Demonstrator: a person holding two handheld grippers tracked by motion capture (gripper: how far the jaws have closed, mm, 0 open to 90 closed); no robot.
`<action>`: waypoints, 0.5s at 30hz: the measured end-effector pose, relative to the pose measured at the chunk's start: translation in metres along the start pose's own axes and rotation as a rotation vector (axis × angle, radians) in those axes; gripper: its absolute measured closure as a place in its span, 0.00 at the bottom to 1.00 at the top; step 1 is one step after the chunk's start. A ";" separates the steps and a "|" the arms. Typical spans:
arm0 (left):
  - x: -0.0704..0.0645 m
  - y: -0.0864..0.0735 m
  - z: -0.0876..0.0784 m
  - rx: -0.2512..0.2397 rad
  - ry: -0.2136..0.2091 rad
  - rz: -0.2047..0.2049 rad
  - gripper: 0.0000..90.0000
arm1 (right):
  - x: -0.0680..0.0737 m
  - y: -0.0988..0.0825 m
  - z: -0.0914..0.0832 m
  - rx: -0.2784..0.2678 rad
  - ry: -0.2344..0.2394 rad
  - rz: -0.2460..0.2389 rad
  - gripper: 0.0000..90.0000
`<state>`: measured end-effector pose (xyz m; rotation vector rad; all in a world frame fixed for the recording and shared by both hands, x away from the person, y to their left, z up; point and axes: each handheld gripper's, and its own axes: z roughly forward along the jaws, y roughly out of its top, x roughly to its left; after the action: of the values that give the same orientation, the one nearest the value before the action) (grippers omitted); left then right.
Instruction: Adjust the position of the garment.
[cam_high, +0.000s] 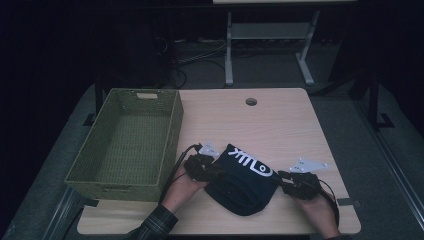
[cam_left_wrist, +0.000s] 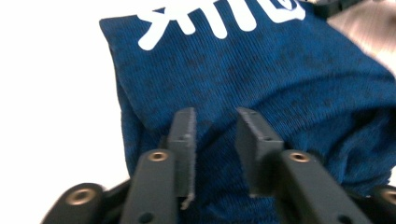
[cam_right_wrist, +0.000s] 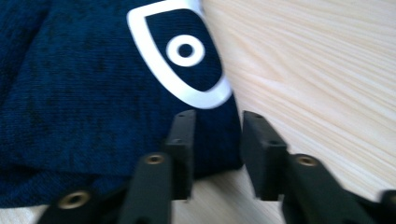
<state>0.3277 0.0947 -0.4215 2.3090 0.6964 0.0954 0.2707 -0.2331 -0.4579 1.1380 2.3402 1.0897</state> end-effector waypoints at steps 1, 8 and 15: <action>0.004 0.003 -0.002 -0.002 -0.002 -0.012 0.65 | -0.003 -0.002 -0.004 -0.003 -0.014 0.016 0.58; 0.015 0.012 -0.002 -0.040 0.008 -0.040 0.39 | -0.010 -0.014 -0.013 0.008 -0.071 0.058 0.34; 0.031 0.020 0.019 -0.023 0.003 -0.074 0.23 | -0.017 -0.031 -0.009 0.054 -0.129 0.084 0.17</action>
<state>0.3679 0.0865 -0.4259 2.2594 0.7774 0.0729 0.2597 -0.2632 -0.4762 1.2967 2.2528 0.9558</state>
